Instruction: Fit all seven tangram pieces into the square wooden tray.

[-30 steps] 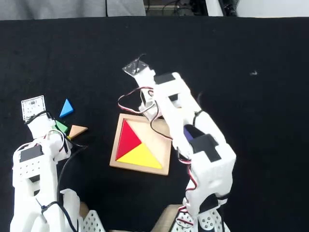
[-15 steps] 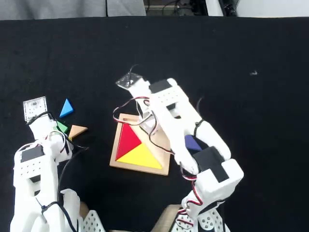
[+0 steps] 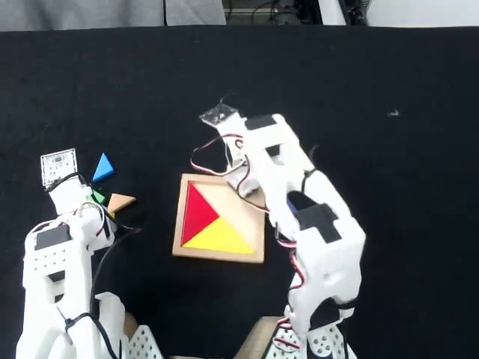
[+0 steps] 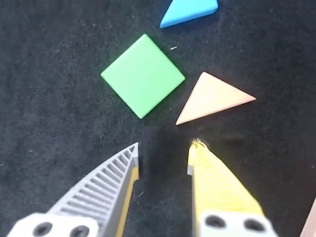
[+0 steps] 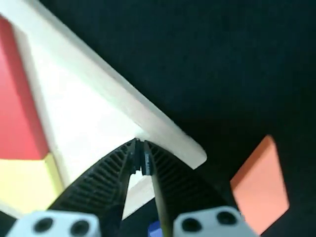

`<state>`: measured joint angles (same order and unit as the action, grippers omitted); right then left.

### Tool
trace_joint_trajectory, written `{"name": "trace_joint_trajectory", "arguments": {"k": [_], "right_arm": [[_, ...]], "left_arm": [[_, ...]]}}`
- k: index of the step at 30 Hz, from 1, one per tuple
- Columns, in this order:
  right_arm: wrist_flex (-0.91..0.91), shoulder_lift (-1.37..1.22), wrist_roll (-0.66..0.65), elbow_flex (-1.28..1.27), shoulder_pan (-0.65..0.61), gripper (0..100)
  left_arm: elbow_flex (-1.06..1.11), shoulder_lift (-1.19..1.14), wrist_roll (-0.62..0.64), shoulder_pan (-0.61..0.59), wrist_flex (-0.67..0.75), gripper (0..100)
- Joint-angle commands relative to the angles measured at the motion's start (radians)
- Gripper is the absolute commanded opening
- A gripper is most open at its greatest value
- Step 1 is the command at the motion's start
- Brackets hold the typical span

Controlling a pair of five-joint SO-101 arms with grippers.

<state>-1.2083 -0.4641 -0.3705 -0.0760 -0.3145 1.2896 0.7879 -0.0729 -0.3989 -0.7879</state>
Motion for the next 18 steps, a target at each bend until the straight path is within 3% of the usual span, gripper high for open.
{"name": "trace_joint_trajectory", "arguments": {"k": [1,14,18], "right_arm": [[0.017,-0.033,0.0,0.105,-0.029,1.1],[0.025,-0.047,0.003,0.199,-0.015,1.1],[0.017,-0.042,0.064,0.231,-0.014,1.1]], "left_arm": [[-0.007,0.02,-0.006,0.013,0.02,17],[-0.005,0.02,-0.006,0.015,0.02,17],[-0.005,0.02,-0.006,0.015,0.02,17]]}}
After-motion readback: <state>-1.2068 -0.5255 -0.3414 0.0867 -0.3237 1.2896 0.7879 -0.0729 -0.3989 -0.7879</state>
